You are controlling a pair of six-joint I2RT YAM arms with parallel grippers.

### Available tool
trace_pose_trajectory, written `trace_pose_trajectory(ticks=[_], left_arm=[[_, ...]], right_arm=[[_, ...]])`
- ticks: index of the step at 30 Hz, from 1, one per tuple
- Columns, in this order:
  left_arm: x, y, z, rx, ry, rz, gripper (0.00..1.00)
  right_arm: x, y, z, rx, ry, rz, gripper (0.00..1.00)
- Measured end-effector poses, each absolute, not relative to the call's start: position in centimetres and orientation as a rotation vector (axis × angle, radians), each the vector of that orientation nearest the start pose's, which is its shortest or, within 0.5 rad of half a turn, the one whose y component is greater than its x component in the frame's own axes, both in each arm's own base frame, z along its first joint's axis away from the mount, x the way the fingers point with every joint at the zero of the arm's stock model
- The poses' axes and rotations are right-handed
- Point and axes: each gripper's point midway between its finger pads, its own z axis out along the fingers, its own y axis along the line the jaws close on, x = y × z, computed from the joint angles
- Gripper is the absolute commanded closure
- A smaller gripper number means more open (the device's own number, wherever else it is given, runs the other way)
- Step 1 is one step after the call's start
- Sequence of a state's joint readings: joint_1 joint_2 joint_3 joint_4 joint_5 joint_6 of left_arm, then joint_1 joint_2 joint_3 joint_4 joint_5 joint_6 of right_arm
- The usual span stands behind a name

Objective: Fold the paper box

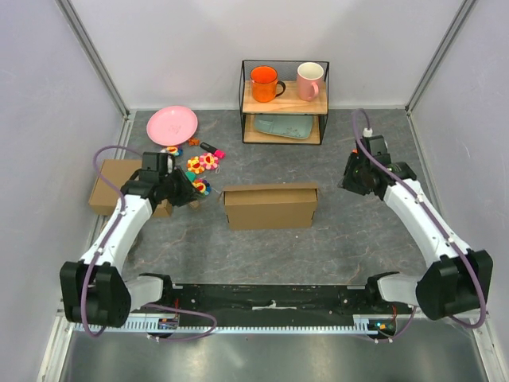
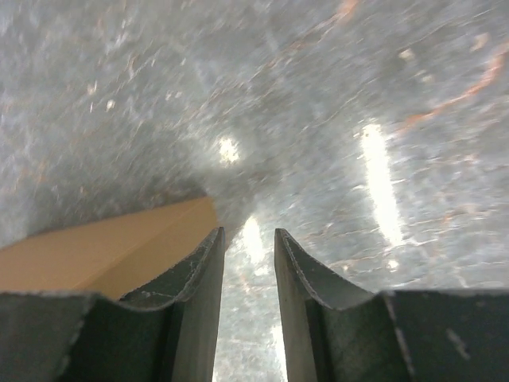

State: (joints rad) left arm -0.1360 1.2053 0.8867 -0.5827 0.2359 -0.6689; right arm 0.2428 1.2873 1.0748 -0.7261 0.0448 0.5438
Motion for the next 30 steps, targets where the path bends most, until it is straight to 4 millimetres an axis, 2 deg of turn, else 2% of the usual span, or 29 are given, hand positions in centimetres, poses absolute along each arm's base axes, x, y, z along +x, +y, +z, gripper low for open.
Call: trace_pose_trajectory(ticks=[2, 4, 7, 9, 12, 13, 16, 20, 24, 30], left_arm=[[28.9, -8.9, 13.4, -0.617, 2.461, -0.568, 0.66], [28.8, -7.9, 14.3, -0.637, 2.416, -0.534, 0.66], [28.5, -7.6, 16.9, -0.608, 2.32, -0.541, 0.66], [28.2, -7.4, 18.8, -0.579, 2.249, -0.552, 0.66], [27.5, -7.2, 20.8, -0.532, 2.178, -0.557, 0.64], [27.4, -7.2, 21.0, -0.521, 2.169, -0.557, 0.64], [27.2, -7.3, 21.6, -0.485, 2.153, -0.56, 0.64], [26.7, -7.4, 22.3, -0.445, 2.125, -0.567, 0.63], [25.5, -7.3, 23.2, -0.411, 2.066, -0.579, 0.63], [24.3, -8.1, 24.3, -0.348, 2.026, -0.624, 0.66]], right_arm=[[30.7, 7.6, 16.2, 0.435, 2.45, 0.232, 0.6], [30.6, 7.5, 18.0, 0.421, 2.387, 0.26, 0.55], [29.7, 8.9, 22.9, 0.31, 2.216, 0.387, 0.44], [28.1, 10.2, 26.8, 0.191, 2.075, 0.466, 0.41], [25.9, 11.3, 30.0, 0.051, 1.948, 0.525, 0.38], [25.5, 11.4, 30.3, 0.025, 1.932, 0.527, 0.38], [24.6, 11.9, 29.5, -0.059, 1.941, 0.52, 0.38], [23.7, 12.7, 26.3, -0.154, 2.035, 0.493, 0.38], [22.6, 13.4, 23.4, -0.233, 2.123, 0.474, 0.38], [22.4, 14.5, 22.1, -0.303, 2.153, 0.436, 0.38]])
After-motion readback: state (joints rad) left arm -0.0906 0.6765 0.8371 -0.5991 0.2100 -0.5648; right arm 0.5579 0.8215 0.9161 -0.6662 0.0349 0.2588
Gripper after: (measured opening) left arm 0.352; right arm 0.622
